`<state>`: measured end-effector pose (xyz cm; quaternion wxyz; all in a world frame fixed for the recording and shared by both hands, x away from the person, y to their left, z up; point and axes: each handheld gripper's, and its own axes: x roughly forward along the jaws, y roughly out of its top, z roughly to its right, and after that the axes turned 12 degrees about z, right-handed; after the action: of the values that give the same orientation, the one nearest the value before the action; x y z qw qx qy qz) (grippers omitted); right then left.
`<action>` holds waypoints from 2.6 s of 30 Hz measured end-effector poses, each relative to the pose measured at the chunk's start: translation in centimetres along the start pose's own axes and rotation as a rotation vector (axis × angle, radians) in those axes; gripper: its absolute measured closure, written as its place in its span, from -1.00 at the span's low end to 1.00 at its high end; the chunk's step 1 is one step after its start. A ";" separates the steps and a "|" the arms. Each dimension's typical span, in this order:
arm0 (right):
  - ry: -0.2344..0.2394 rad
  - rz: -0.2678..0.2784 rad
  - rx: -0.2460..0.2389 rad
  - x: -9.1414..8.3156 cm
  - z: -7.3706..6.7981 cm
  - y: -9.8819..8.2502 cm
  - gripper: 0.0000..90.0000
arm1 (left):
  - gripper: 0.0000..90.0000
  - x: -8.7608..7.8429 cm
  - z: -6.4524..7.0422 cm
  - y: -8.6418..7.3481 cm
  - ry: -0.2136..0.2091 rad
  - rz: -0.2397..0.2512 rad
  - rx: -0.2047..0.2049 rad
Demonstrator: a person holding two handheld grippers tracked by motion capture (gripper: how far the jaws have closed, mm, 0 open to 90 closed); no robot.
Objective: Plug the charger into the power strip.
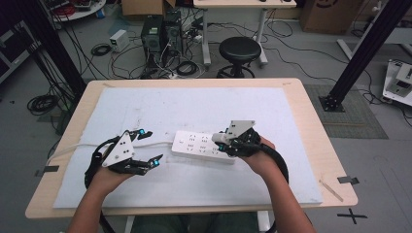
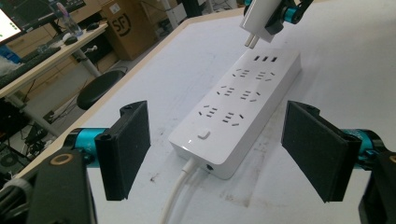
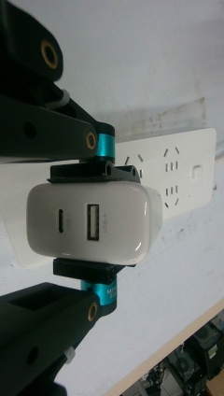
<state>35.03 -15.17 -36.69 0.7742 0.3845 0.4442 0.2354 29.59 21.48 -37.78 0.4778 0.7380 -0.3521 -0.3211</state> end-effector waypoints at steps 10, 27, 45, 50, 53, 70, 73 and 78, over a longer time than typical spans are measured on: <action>0.057 -0.096 -0.051 0.7 0.8 1.6 0.40 | -0.47 -0.4 -0.1 -0.3 0.008 0.003 -0.006; 0.201 -0.334 -0.094 3.4 3.7 4.1 0.40 | -0.47 -1.3 -0.1 -1.2 0.031 0.012 -0.028; 0.340 -0.509 -0.139 6.3 5.1 5.5 0.40 | -0.47 -2.2 -0.2 -1.6 0.050 0.014 -0.040; 0.386 -0.558 -0.136 7.1 5.2 5.6 0.40 | -0.47 -2.4 -0.2 -2.0 0.058 0.020 -0.054; 0.400 -0.572 -0.136 7.4 5.2 5.6 0.40 | -0.47 -2.5 -0.2 -2.1 0.060 0.022 -0.059; 0.395 -0.617 -0.109 8.6 5.2 4.7 0.40 | -0.47 -2.7 -0.3 -2.5 0.064 0.021 -0.067; 0.393 -0.616 -0.109 8.9 5.1 4.7 0.41 | -0.47 -2.6 -0.3 -2.5 0.064 0.022 -0.063; 0.382 -0.639 -0.094 9.6 4.7 4.2 0.41 | -0.47 -2.6 -0.2 -2.5 0.063 0.026 -0.066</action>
<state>43.77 -7.73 -36.67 0.7286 0.1397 0.6669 0.0696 28.90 24.45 -39.67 0.5167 0.7269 -0.3359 -0.3030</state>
